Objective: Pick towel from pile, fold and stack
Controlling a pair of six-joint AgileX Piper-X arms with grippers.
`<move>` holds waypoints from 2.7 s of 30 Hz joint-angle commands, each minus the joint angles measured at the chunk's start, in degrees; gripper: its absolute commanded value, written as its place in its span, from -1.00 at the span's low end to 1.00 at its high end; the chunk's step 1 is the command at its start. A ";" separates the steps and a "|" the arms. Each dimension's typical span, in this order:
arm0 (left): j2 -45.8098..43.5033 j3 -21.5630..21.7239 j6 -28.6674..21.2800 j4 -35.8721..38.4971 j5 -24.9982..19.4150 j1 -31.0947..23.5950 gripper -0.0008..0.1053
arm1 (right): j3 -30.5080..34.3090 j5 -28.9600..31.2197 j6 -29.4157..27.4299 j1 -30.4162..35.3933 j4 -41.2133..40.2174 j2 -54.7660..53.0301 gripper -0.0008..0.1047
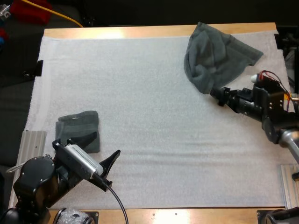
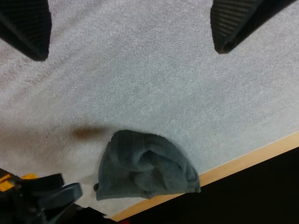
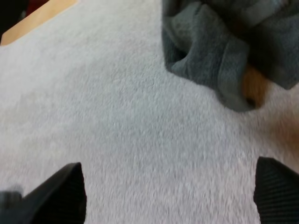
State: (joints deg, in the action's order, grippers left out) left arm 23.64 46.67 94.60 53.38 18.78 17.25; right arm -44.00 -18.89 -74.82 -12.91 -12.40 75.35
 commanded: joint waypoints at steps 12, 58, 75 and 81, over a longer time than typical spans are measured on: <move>0.20 0.50 1.99 -1.01 -0.16 0.10 0.31 | -7.70 -0.14 3.08 -0.10 7.47 15.98 0.39; 0.20 0.50 2.00 -1.01 0.31 0.10 0.31 | -18.55 -3.97 -7.61 -1.57 -11.45 3.99 -0.97; 0.20 0.50 3.26 -1.01 0.31 0.10 0.31 | -18.68 -3.92 -7.61 -7.99 -28.03 -15.37 -0.97; 0.20 0.50 3.26 -1.01 0.31 0.10 0.31 | -18.68 2.80 -7.95 -12.85 -37.31 -19.52 -0.97</move>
State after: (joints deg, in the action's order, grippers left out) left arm 23.64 46.67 97.30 53.38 18.78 17.25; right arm -62.01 -16.86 -81.94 -25.68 -49.06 56.54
